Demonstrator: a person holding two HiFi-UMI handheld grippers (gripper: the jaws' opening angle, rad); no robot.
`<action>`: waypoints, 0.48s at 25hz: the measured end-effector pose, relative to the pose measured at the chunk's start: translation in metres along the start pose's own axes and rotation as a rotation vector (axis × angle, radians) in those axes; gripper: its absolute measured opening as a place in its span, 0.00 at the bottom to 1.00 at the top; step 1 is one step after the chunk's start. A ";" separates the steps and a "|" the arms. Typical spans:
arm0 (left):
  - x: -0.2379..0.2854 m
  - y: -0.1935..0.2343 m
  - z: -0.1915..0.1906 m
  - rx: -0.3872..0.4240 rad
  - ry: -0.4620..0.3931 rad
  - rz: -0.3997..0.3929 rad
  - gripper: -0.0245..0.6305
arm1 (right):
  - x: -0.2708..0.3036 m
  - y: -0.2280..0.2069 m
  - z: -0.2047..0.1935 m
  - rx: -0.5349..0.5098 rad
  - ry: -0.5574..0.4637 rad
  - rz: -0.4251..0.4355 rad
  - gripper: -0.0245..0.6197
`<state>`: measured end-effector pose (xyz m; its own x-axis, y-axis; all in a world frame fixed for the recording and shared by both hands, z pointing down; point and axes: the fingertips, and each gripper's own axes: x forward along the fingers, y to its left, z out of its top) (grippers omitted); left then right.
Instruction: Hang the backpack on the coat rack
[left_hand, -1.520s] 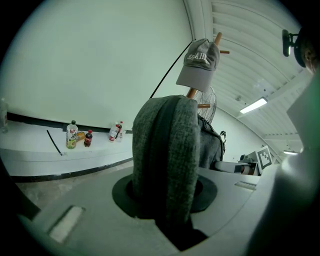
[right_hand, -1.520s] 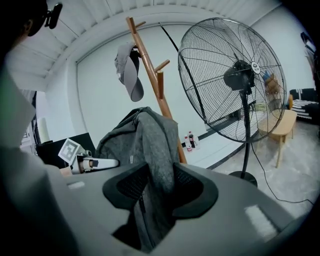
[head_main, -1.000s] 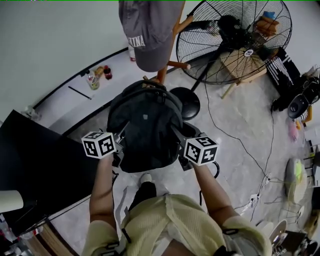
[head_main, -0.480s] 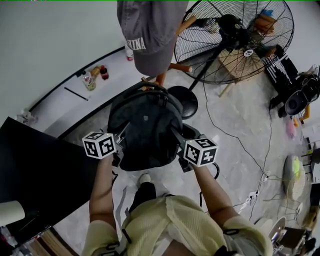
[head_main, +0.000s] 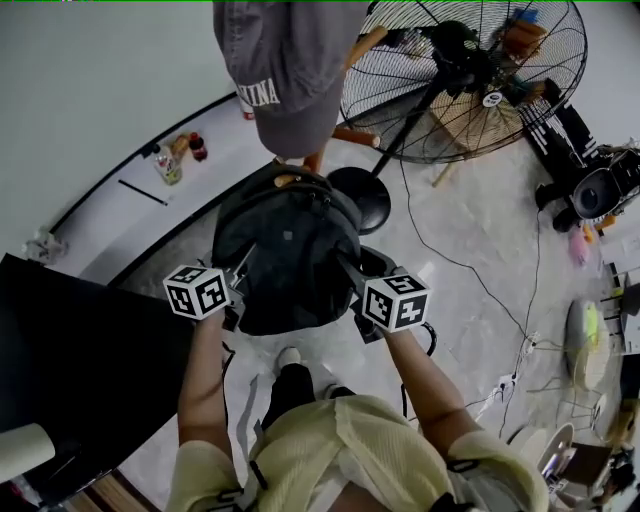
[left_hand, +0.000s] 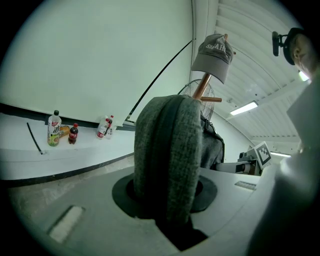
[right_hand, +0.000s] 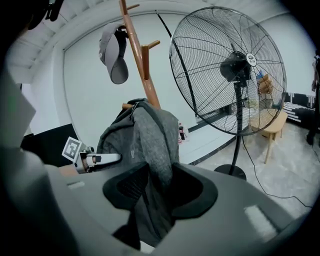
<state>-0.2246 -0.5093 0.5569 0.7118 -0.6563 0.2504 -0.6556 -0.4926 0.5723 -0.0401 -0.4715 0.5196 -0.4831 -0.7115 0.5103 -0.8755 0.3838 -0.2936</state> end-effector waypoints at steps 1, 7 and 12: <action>0.002 0.001 0.000 0.005 -0.003 -0.004 0.19 | 0.001 -0.001 0.000 0.000 0.001 -0.004 0.29; 0.016 0.010 0.000 0.050 -0.018 -0.026 0.20 | 0.007 -0.007 -0.005 -0.010 0.011 -0.031 0.29; 0.025 0.018 0.002 0.093 -0.025 -0.040 0.21 | 0.013 -0.010 -0.009 -0.016 0.012 -0.051 0.29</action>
<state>-0.2188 -0.5360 0.5717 0.7317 -0.6490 0.2085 -0.6484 -0.5683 0.5065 -0.0378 -0.4799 0.5363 -0.4380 -0.7236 0.5335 -0.8990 0.3565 -0.2545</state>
